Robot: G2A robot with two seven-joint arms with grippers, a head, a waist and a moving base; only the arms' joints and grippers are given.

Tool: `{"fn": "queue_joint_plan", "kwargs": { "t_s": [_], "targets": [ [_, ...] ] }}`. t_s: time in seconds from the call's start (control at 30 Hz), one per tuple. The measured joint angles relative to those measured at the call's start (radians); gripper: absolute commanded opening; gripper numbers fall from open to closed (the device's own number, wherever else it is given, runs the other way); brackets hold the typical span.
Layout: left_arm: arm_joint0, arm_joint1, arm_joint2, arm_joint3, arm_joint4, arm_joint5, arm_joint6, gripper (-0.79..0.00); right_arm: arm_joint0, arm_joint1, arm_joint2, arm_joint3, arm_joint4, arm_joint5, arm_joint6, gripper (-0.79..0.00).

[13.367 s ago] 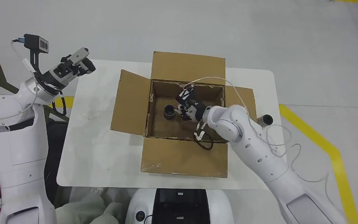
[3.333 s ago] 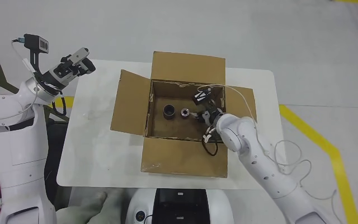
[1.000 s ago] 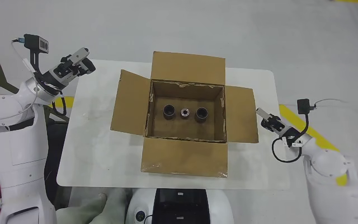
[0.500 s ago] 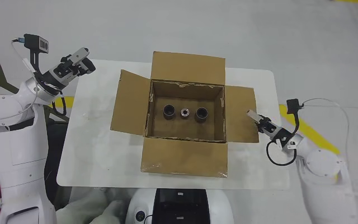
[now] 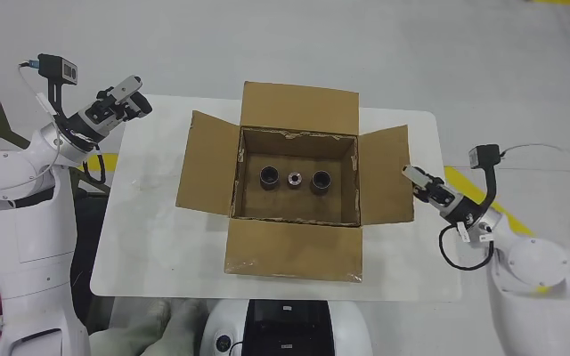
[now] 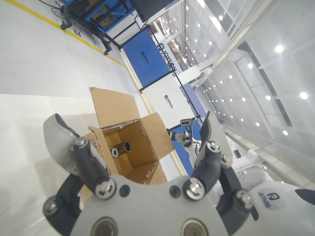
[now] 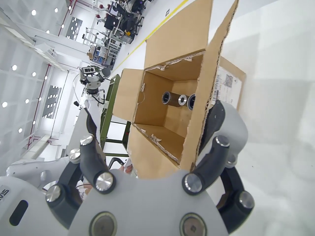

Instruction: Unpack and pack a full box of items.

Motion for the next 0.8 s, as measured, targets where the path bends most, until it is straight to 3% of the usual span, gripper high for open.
{"fn": "queue_joint_plan", "kwargs": {
  "t_s": [0.43, 0.67, 0.8],
  "targets": [
    [0.0, 0.0, 0.0, 0.0, 0.0, 0.0, 0.0, 0.0, 0.098, 0.001, -0.154, -0.051, -0.03, -0.007, 0.012, 0.0],
    [0.0, 0.0, 0.0, 0.0, 0.0, 0.0, 0.0, 0.0, 0.187, -0.008, -0.33, -0.001, -0.111, 0.013, 0.006, 0.0],
    [0.0, 0.0, 0.0, 0.0, 0.0, 0.0, 0.0, 0.0, 0.18, -0.008, -0.381, 0.009, -0.144, -0.002, 0.013, 0.0]
  ]
}}
